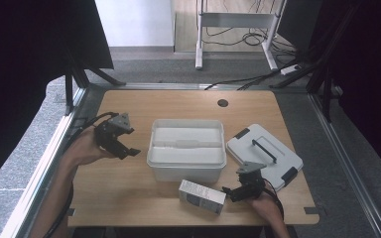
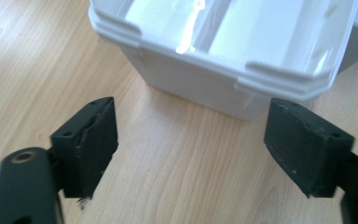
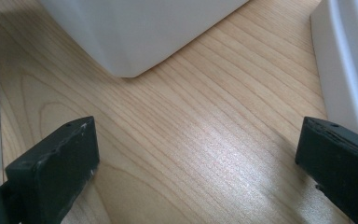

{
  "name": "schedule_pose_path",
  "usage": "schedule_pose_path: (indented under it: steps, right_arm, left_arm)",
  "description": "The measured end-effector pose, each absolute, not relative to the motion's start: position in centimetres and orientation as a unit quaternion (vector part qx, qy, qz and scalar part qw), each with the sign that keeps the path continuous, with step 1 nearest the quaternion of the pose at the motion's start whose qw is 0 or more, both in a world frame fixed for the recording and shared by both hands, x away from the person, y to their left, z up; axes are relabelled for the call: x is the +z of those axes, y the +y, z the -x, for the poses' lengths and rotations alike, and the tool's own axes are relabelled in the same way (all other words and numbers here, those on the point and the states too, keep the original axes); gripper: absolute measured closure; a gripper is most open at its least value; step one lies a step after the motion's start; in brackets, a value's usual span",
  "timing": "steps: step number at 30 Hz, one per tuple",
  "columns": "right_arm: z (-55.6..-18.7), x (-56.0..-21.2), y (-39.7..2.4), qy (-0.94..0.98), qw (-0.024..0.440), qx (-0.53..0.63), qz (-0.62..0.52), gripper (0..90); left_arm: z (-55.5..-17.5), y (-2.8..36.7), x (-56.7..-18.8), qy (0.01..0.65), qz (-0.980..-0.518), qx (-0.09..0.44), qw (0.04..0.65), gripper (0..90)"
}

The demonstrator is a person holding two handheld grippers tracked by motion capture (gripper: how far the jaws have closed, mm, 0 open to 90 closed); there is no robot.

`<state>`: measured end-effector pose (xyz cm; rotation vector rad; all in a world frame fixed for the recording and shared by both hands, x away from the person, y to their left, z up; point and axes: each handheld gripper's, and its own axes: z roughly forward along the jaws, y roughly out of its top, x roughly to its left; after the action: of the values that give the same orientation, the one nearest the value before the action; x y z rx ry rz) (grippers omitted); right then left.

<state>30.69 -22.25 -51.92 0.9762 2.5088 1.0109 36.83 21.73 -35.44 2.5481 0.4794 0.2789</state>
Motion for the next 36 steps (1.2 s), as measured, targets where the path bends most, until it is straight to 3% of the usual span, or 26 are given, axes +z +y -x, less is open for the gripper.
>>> schedule_pose_path:
  steps: [9, 19, 26, 36]
  right_arm:
    - [-30.7, -51.9, -22.2, 0.865, 0.133, 0.349, -0.337, 0.0]
    - [-30.7, -51.9, -22.3, 0.865, 0.133, 0.349, -0.337, 0.0]
    - [-30.7, -51.9, -22.2, 0.864, 0.133, 0.349, -0.337, 0.0]
    - [-30.7, -51.9, -22.2, 0.864, 0.134, 0.349, -0.336, 0.0]
  left_arm:
    - [-38.8, 17.5, -33.3, 0.136, -0.95, 0.093, 0.266, 29.0]
    - [-40.3, 11.2, -33.5, 0.075, -0.963, 0.069, 0.248, 37.7]
    - [-41.3, 7.7, -35.0, 0.033, -0.976, 0.051, 0.209, 51.6]
    - [-42.4, 5.3, -37.0, 0.021, -0.987, 0.02, 0.156, 72.8]
